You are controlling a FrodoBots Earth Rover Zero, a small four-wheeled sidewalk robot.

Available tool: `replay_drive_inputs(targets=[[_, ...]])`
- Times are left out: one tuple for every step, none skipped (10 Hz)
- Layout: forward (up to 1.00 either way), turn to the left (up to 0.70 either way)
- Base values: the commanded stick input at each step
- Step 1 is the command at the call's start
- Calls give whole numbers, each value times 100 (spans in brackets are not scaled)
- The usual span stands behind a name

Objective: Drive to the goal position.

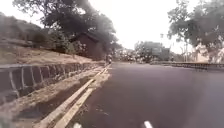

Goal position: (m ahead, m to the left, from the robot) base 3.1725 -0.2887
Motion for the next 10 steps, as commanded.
replay_drive_inputs(targets=[[85, -32], [85, -32], [85, -32], [85, -32], [85, -32], [85, -32], [85, -32], [85, 0], [85, 0], [85, 0]])
